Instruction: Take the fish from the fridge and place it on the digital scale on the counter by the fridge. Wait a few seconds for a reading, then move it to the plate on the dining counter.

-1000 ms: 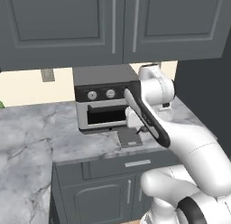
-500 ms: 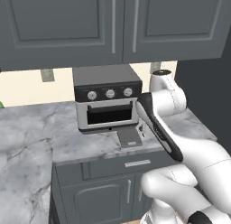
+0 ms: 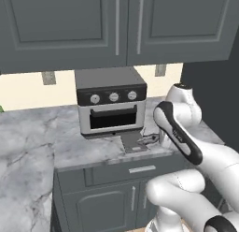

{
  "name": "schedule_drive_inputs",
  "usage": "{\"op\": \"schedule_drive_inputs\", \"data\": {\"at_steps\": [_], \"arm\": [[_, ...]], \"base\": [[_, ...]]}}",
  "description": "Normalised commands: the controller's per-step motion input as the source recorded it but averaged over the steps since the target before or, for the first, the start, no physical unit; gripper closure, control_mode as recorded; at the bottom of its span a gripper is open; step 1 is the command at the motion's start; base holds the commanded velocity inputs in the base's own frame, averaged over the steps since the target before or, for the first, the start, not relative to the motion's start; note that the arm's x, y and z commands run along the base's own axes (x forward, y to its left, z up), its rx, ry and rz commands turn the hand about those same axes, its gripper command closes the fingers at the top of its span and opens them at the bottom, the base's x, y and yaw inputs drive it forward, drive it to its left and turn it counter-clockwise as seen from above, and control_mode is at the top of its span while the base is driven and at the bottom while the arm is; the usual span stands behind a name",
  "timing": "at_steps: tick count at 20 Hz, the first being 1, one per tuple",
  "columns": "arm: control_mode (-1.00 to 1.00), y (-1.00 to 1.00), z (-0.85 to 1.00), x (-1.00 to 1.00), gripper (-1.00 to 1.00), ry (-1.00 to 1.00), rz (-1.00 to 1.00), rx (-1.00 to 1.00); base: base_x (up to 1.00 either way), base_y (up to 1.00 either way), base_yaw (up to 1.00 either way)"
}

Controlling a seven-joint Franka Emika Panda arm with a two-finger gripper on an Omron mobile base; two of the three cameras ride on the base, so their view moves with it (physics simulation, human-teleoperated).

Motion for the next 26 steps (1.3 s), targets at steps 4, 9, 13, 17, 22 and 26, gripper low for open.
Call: {"op": "schedule_drive_inputs", "data": {"at_steps": [4, 9, 13, 17, 22, 26], "arm": [[-1.0, 0.0, -0.21, 0.81, 1.0, 0.0, 0.26, 0.27], [-1.0, 0.0, -0.31, 0.76, 1.0, 0.04, 0.04, 0.21], [-1.0, 0.08, -0.47, 0.43, 1.0, 0.1, 0.0, 0.19], [-1.0, 0.23, -0.42, 0.47, 1.0, 0.1, -0.01, 0.17], [-1.0, 0.12, -0.26, 0.68, 1.0, 0.07, -0.05, 0.13], [-1.0, 0.0, -0.27, 0.48, 1.0, 0.03, -0.06, 0.06]], "base": [[0.0, 0.0, 0.0], [0.0, 0.0, 0.0], [0.0, 0.0, 0.0], [0.0, 0.0, 0.0], [0.0, 0.0, 0.0], [0.0, 0.0, 0.0]]}}
